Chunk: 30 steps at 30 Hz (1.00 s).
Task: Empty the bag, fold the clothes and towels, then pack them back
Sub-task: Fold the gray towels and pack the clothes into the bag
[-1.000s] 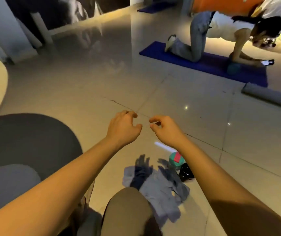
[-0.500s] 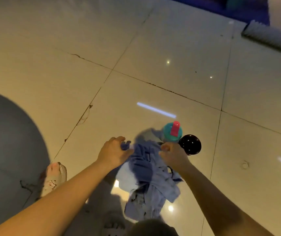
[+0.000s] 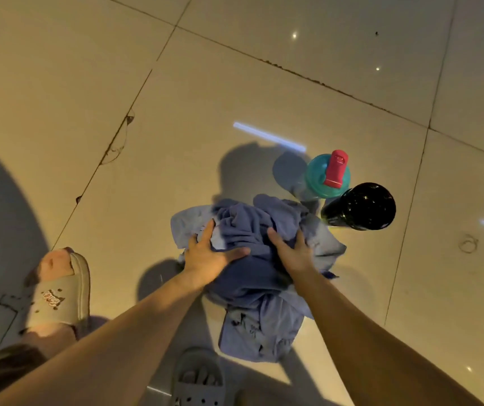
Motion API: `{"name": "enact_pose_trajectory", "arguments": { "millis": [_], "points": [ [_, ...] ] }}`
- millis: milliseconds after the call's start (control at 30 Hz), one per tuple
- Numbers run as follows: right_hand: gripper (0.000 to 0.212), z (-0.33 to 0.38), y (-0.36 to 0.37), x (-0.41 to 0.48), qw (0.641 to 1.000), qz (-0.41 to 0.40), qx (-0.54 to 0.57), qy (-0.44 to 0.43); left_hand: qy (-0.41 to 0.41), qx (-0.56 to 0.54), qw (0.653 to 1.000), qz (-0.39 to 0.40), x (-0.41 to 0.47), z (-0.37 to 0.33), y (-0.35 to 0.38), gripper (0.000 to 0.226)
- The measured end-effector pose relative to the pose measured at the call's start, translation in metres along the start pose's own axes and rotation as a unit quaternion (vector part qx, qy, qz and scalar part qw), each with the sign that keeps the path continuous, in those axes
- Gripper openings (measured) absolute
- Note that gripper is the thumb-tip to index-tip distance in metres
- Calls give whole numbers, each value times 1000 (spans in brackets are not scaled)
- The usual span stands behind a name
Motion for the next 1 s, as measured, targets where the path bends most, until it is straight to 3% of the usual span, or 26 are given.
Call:
{"name": "enact_pose_trajectory", "arguments": {
  "millis": [67,133,200,233,300,433,567,633,700,767,800,867,1000],
  "points": [
    [91,-1,27,-17,997,44,66,7,10,-84,996,-3,5,6,3,129],
    [71,6,42,-34,989,84,118,-4,26,-151,988,-27,-5,0,-9,82],
    [37,16,39,-43,990,92,86,-69,18,-198,979,-38,-14,-3,-20,39],
    [20,21,34,-45,989,85,60,-105,17,-213,976,-39,-14,-1,-24,31],
    [8,32,27,-53,984,65,57,-155,30,-225,972,-61,-21,-7,-39,28],
    [15,42,15,-58,983,34,132,-121,50,-313,940,-124,-36,-20,-78,26],
    [13,6,-12,-31,995,-65,75,21,50,-311,934,-166,-30,-12,-109,24],
    [30,-16,-20,-23,988,-99,81,89,1,-323,929,-179,-21,7,-113,26],
    [50,-17,-29,-25,985,-145,49,78,-94,-251,943,-199,-7,41,-110,48],
    [61,15,-32,-31,985,-170,19,-36,-183,-168,949,-196,2,73,-101,92],
    [68,35,-25,-31,983,-150,2,-102,-198,-179,944,-193,6,83,-95,106],
    [80,66,-1,-24,983,-76,-36,-160,-203,-273,924,-173,5,87,-75,110],
    [98,76,57,-25,993,53,-55,-85,-168,-407,886,-145,-8,62,-46,75]
  ]
}}
Point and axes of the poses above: each hand's wrist, its own x-axis towards the middle knuckle, its own y-axis out of the palm, z = x × y, the point moved 9 cm from there along x, towards the middle knuckle, and after that the axes turned 5 degrees about -z, right-handed, at the moved point
